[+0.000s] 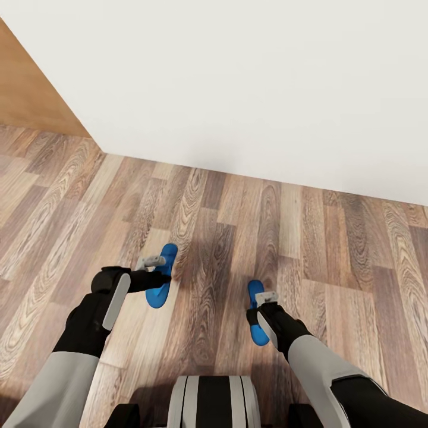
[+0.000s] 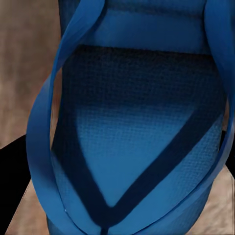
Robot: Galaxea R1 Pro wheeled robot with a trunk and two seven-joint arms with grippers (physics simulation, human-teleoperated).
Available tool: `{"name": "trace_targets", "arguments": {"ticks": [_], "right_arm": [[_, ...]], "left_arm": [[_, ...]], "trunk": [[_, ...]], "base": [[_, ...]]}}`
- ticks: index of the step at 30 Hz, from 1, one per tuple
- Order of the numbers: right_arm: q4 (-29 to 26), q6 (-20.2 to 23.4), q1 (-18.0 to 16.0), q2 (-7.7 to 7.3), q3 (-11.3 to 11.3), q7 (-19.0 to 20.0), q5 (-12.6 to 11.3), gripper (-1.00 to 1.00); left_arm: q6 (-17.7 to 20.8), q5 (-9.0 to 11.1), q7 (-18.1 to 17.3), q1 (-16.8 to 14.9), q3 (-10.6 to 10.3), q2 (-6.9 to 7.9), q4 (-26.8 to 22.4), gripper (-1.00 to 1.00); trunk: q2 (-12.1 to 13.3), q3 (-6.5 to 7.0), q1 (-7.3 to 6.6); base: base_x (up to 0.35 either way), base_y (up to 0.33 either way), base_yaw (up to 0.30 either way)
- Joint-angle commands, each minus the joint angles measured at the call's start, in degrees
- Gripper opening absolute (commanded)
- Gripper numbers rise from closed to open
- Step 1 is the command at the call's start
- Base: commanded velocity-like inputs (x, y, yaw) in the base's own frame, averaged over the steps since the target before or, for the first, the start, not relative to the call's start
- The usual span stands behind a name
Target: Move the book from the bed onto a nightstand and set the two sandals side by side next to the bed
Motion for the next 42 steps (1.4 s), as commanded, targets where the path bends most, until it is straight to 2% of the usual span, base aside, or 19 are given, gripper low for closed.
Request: {"name": "trace_targets", "arguments": {"ticks": [1, 31, 42], "right_arm": [[-0.07, 0.41, 0.02, -0.02, 0.36, -0.19, 0.04, -1.0], [-0.37, 0.06, 0.31, -0.27, 0.44, 0.02, -0.11, -1.0], [-0.54, -0.14, 0.66, -0.56, 0.18, 0.16, -0.12, -1.0]], "left_arm": [[0.2, -0.17, 0.22, -0.02, -0.1, 0.05, -0.05, -1.0], [0.2, -0.53, 0.47, -0.02, -0.12, -0.04, 0.58, -1.0], [0.2, -0.68, 0.79, -0.02, -0.16, -0.04, 2.48, -1.0]], "trunk": [[0.0, 0.2, -0.03], [0.4, 6.84, -0.8], [0.55, 9.28, -1.09]], "base": [[0.0, 0.0, 0.0], [0.0, 0.0, 0.0], [0.0, 0.0, 0.0]]}}
